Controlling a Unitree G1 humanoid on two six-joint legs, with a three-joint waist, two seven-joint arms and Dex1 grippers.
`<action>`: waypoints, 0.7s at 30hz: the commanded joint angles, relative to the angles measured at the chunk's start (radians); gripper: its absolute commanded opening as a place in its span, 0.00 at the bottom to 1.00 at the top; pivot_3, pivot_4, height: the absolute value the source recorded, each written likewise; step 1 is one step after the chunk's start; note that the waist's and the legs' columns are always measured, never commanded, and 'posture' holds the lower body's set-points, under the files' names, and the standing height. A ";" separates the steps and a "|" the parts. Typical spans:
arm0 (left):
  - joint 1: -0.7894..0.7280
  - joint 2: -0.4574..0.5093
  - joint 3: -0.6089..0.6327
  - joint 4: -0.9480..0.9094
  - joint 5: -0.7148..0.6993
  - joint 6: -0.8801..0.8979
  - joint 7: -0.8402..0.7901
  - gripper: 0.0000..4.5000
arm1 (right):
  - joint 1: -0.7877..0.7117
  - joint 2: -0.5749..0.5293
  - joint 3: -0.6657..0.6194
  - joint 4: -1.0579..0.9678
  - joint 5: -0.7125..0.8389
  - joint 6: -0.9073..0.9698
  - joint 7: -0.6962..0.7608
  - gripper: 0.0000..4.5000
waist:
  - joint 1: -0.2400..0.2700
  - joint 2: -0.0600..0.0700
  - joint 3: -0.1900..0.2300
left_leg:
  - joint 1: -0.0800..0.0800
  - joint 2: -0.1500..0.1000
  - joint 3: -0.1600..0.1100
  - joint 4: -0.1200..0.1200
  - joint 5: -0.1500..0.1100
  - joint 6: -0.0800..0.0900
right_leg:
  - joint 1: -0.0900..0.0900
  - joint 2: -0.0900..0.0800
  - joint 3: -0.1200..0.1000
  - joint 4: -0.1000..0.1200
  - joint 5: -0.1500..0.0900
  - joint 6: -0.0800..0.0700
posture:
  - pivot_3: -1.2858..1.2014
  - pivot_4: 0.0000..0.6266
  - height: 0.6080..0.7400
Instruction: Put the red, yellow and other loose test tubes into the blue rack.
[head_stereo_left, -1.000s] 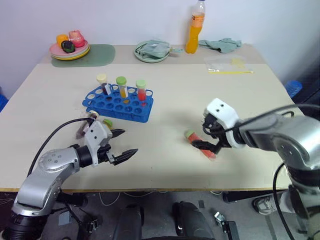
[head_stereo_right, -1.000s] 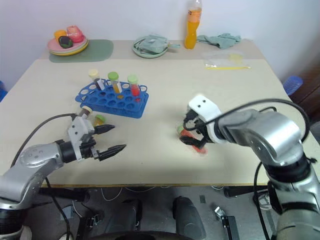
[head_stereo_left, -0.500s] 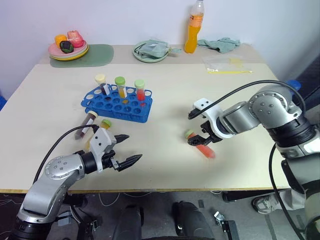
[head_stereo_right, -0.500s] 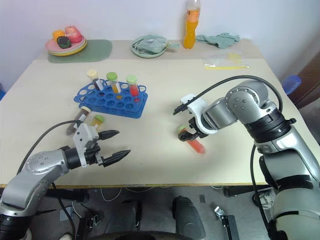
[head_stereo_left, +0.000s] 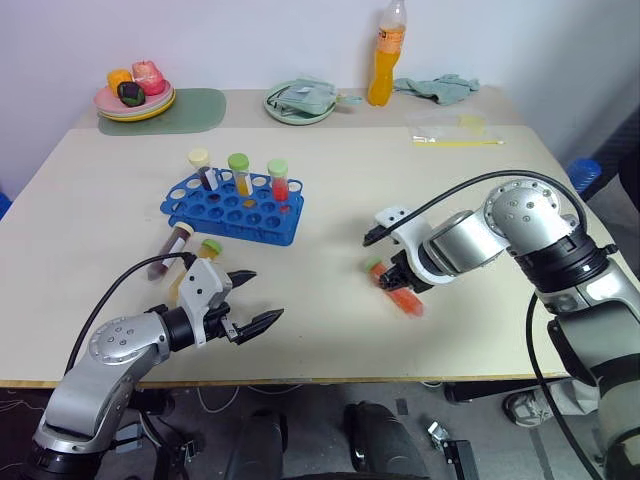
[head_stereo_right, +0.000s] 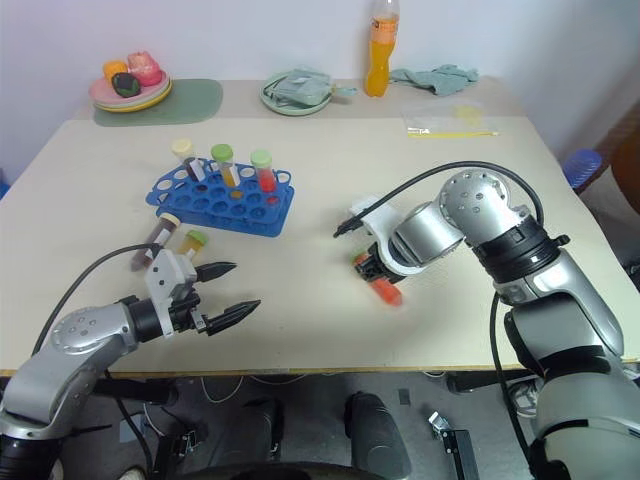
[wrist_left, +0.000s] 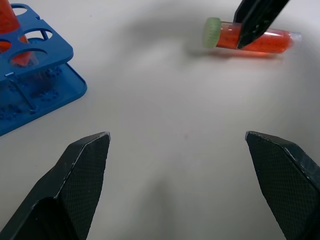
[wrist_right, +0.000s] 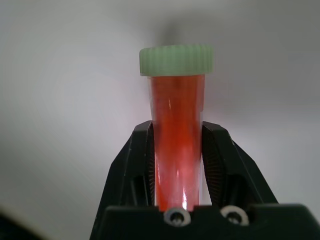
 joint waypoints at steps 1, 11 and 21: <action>-0.002 -0.004 0.028 -0.014 0.002 -0.029 0.011 1.00 | 0.046 0.015 -0.104 -0.199 -0.123 -0.094 0.094 0.26 | 0.002 0.000 0.000 | 0.000 0.000 0.000 0.000 0.000 0.000 | 0.000 0.000 0.000 0.000 0.000 0.000 | 0.52 0.24 1.00; -0.035 -0.099 0.178 0.219 0.086 -0.192 0.178 1.00 | 0.235 0.314 -0.051 -0.260 -1.017 -1.113 0.708 0.26 | -0.013 0.000 -0.002 | 0.001 0.002 0.000 -0.001 0.000 0.000 | 0.001 0.003 0.000 -0.001 0.002 0.004 | 0.52 0.24 1.00; -0.090 -0.157 0.235 0.299 0.094 -0.289 0.255 1.00 | 0.188 0.816 -0.113 0.415 -1.391 -1.682 0.795 0.26 | -0.023 -0.001 -0.002 | 0.003 0.002 -0.001 0.000 0.000 0.000 | -0.001 0.003 0.000 0.008 0.003 0.003 | 0.52 0.24 1.00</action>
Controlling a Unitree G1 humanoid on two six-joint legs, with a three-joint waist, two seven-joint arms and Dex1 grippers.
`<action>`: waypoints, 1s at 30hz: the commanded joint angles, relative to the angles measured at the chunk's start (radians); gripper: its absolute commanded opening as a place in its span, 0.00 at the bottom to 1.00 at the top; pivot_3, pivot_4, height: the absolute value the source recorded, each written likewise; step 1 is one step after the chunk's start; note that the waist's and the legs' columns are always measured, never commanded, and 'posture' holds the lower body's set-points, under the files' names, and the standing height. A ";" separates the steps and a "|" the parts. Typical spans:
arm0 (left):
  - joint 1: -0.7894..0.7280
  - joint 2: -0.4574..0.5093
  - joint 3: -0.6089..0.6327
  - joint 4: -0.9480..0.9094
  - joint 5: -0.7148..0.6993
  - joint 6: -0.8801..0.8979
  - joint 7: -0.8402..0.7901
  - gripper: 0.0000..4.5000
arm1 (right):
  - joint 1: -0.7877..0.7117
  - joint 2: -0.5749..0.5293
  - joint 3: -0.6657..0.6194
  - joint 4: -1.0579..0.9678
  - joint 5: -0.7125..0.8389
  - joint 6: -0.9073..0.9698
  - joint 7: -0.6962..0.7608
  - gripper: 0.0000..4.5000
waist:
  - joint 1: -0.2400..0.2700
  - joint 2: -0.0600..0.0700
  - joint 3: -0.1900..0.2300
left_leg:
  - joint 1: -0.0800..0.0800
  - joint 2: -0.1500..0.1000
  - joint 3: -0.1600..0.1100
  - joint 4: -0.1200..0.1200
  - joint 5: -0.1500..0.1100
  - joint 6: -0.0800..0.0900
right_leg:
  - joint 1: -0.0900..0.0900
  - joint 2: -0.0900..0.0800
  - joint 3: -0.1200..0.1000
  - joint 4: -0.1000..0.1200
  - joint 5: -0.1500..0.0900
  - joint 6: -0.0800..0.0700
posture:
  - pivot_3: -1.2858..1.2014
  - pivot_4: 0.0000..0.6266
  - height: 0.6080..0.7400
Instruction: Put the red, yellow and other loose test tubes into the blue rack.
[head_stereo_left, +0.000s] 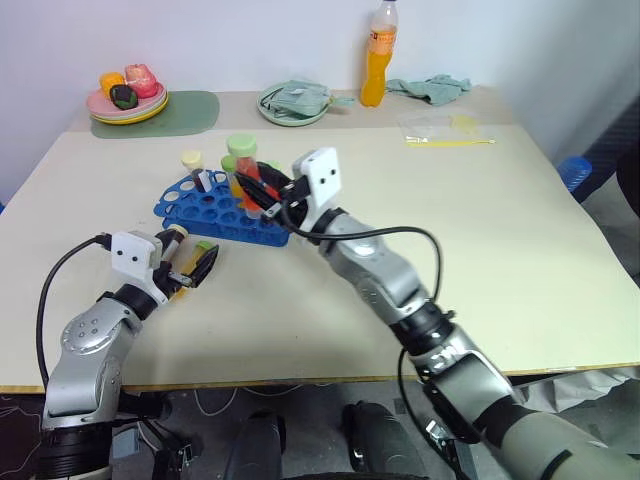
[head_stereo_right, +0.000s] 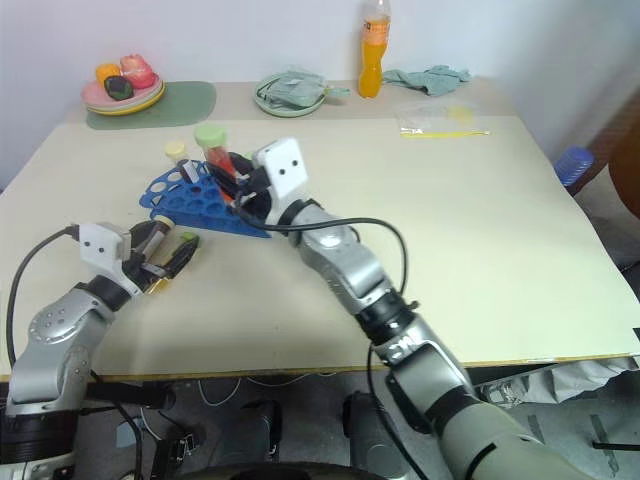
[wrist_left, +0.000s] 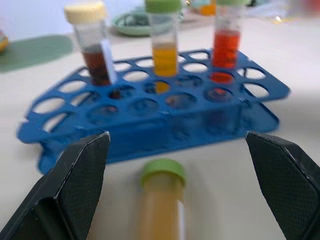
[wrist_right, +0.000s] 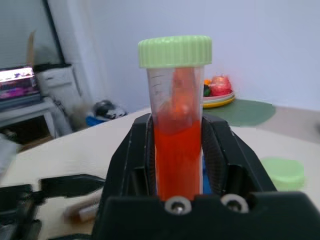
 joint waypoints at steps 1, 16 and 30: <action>0.001 -0.003 0.014 -0.038 0.005 -0.024 0.012 1.00 | -0.053 0.081 -0.064 0.162 -0.084 -0.147 0.005 0.26 | 0.001 0.000 0.000 | 0.000 0.000 0.000 0.000 0.000 0.000 | 0.000 0.000 0.000 0.000 0.000 0.000 | 0.52 0.24 1.00; 0.045 0.009 0.016 -0.122 -0.028 0.028 0.014 1.00 | -0.061 0.157 -0.185 0.378 -0.209 -0.285 0.081 0.26 | -0.003 0.001 0.001 | 0.001 0.000 -0.001 -0.001 0.000 0.000 | 0.000 0.000 0.000 0.001 0.000 0.000 | 0.52 0.24 1.00; 0.040 0.009 0.009 -0.150 -0.031 0.064 0.012 1.00 | -0.071 0.182 -0.196 0.429 -0.260 -0.297 0.100 0.26 | -0.002 0.001 0.000 | 0.002 0.000 -0.001 -0.001 0.000 0.000 | 0.001 0.000 0.000 0.001 0.000 0.000 | 0.52 0.24 1.00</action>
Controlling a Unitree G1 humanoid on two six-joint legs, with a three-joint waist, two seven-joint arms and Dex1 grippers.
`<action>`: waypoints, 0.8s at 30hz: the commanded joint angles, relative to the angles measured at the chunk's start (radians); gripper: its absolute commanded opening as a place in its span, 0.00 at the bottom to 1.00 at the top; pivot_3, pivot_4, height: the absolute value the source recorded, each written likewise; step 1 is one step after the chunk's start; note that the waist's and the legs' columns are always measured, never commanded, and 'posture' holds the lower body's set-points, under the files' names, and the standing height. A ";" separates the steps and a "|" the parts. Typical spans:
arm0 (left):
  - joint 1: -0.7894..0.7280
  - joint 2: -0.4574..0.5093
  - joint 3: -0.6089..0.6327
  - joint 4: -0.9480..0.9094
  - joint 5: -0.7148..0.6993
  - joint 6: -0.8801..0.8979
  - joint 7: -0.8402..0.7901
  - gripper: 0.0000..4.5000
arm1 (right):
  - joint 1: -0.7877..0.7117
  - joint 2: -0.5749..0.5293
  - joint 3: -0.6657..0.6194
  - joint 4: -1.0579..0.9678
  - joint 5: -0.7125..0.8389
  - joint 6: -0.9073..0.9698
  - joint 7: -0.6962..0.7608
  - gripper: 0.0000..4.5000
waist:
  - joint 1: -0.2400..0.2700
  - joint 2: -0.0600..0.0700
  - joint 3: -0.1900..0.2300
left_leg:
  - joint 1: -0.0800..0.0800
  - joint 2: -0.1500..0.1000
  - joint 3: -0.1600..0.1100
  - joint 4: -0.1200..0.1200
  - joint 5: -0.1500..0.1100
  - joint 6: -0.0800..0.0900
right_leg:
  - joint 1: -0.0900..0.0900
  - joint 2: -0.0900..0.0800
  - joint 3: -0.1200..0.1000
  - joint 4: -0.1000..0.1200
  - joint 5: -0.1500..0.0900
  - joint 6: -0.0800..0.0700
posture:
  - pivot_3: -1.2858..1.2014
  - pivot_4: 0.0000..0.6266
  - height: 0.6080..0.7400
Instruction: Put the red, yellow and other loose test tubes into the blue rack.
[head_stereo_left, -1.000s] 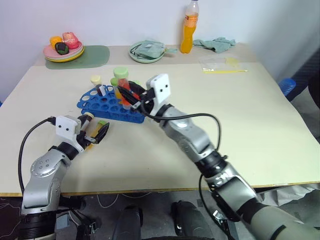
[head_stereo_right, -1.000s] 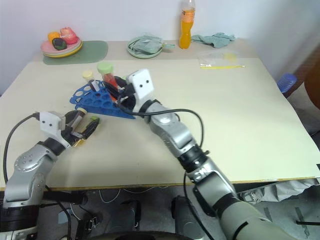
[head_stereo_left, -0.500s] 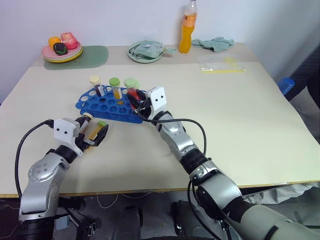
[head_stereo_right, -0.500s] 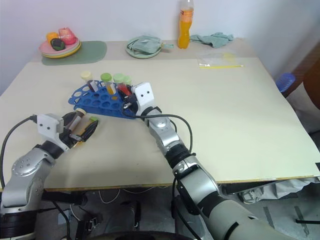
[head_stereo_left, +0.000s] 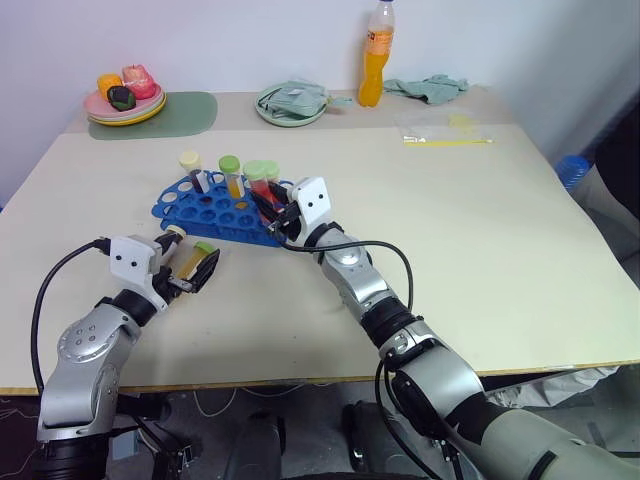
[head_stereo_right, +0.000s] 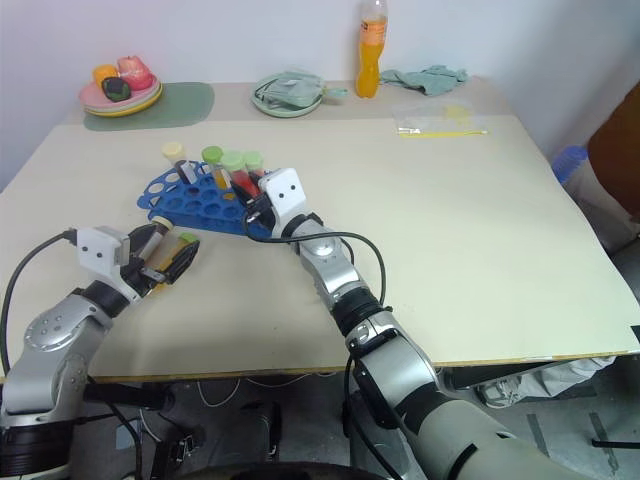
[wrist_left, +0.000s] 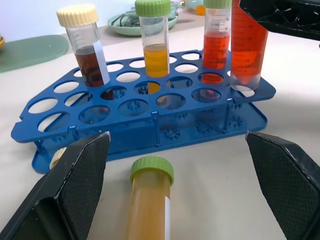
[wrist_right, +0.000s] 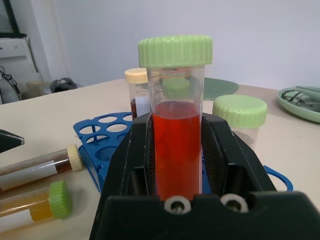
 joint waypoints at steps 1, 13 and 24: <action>-0.010 0.010 0.009 -0.044 -0.008 0.004 0.000 1.00 | -0.022 0.083 0.000 0.007 -0.015 -0.008 0.016 0.26 | 0.000 0.000 0.000 | 0.000 0.000 0.000 0.000 0.000 0.000 | 0.000 0.000 0.000 0.000 0.000 0.000 | 0.52 0.24 1.00; -0.018 0.008 0.008 -0.057 -0.007 0.026 0.003 1.00 | -0.047 0.112 0.001 0.037 -0.030 -0.012 0.028 0.26 | 0.000 0.000 0.000 | 0.001 0.000 0.000 0.000 0.000 0.000 | 0.000 0.000 0.000 0.000 0.000 0.000 | 0.52 0.24 1.00; -0.005 0.007 0.016 -0.066 -0.006 0.028 0.004 1.00 | -0.036 0.129 0.013 0.034 -0.023 -0.010 0.066 0.26 | -0.001 0.000 0.000 | 0.001 0.000 0.000 0.000 0.000 0.000 | 0.000 0.000 0.000 0.000 0.000 0.000 | 0.52 0.24 1.00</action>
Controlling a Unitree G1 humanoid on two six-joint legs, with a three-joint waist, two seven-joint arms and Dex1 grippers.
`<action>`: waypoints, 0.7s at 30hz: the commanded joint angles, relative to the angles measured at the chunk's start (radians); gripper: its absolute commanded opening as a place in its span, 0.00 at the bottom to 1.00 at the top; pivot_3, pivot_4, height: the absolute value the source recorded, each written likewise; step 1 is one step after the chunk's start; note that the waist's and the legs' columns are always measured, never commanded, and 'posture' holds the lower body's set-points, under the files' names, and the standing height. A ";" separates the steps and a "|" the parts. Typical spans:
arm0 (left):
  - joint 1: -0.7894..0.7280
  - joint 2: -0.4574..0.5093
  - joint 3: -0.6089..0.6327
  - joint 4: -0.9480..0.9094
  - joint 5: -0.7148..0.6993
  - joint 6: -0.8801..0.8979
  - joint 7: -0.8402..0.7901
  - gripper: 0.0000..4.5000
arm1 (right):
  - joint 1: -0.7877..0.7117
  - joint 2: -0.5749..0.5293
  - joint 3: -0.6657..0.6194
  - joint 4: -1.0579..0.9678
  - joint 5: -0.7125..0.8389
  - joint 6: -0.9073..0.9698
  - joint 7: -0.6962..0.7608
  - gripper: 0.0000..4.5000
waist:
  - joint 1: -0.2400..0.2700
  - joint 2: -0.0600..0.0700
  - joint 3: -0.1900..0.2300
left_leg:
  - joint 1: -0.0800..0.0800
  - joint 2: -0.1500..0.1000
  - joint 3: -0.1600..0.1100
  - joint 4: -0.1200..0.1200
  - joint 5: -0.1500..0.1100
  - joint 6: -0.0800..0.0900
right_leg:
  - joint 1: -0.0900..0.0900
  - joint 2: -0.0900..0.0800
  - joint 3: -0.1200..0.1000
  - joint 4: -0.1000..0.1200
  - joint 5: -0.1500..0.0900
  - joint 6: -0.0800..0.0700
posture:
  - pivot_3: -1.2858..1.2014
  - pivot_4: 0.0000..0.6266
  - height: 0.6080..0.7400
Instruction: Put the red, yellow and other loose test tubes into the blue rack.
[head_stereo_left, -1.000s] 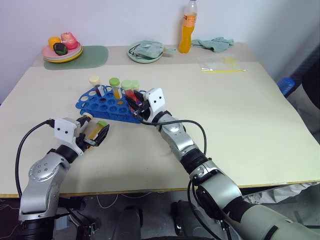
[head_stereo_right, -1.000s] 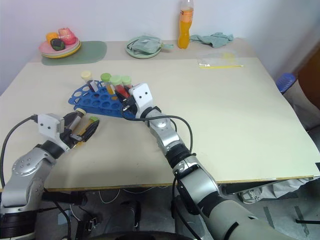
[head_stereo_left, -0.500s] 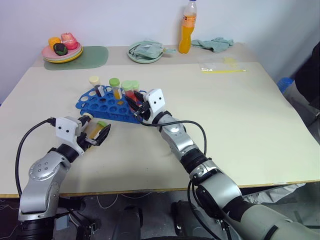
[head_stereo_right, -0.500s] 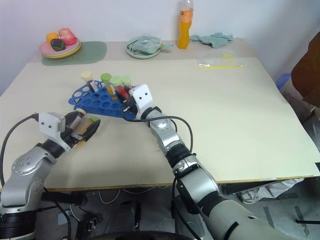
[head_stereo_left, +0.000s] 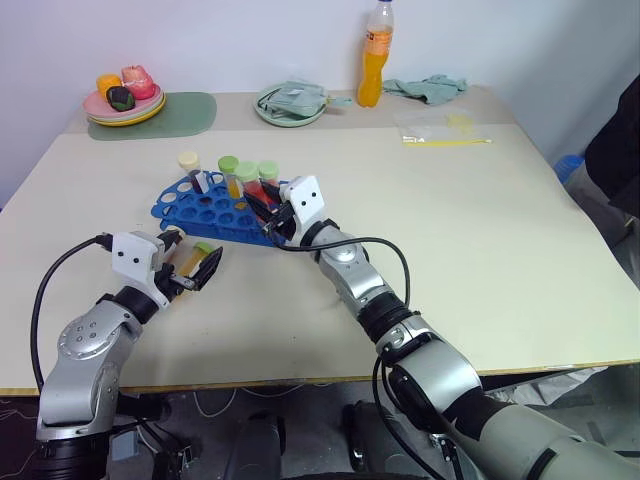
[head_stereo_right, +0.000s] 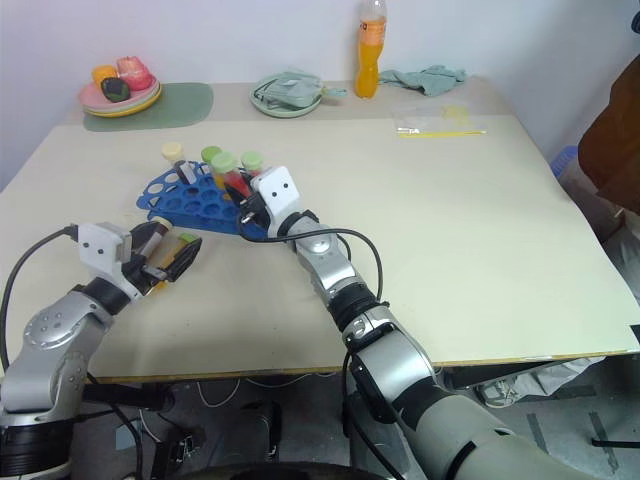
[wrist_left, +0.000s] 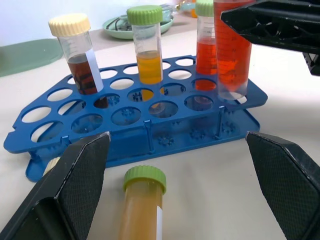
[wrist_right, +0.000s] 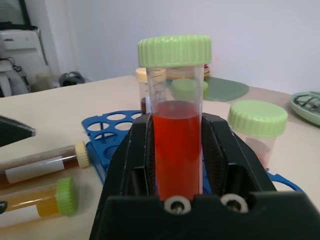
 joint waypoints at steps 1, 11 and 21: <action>0.003 0.007 0.016 -0.030 -0.006 -0.012 -0.001 1.00 | 0.000 0.118 0.004 -0.009 -0.001 0.000 0.007 0.26 | 0.000 0.000 0.000 | 0.000 0.000 0.000 0.000 0.000 0.000 | 0.000 0.000 0.000 0.000 0.000 0.000 | 0.52 0.24 1.00; 0.004 0.002 0.019 0.025 0.002 -0.058 -0.021 1.00 | 0.005 0.101 -0.008 0.001 0.004 -0.004 0.008 0.26 | 0.000 0.000 0.000 | 0.000 0.000 0.000 0.000 0.000 0.000 | 0.000 0.000 0.000 0.000 0.000 0.000 | 0.52 0.24 1.00; 0.012 0.003 0.013 0.053 0.007 -0.082 -0.024 1.00 | 0.037 0.088 -0.020 -0.051 0.025 -0.019 0.043 0.71 | 0.000 0.000 0.000 | 0.000 0.000 0.000 0.000 0.000 0.000 | 0.000 0.000 0.000 0.000 0.000 0.000 | 0.52 0.24 1.00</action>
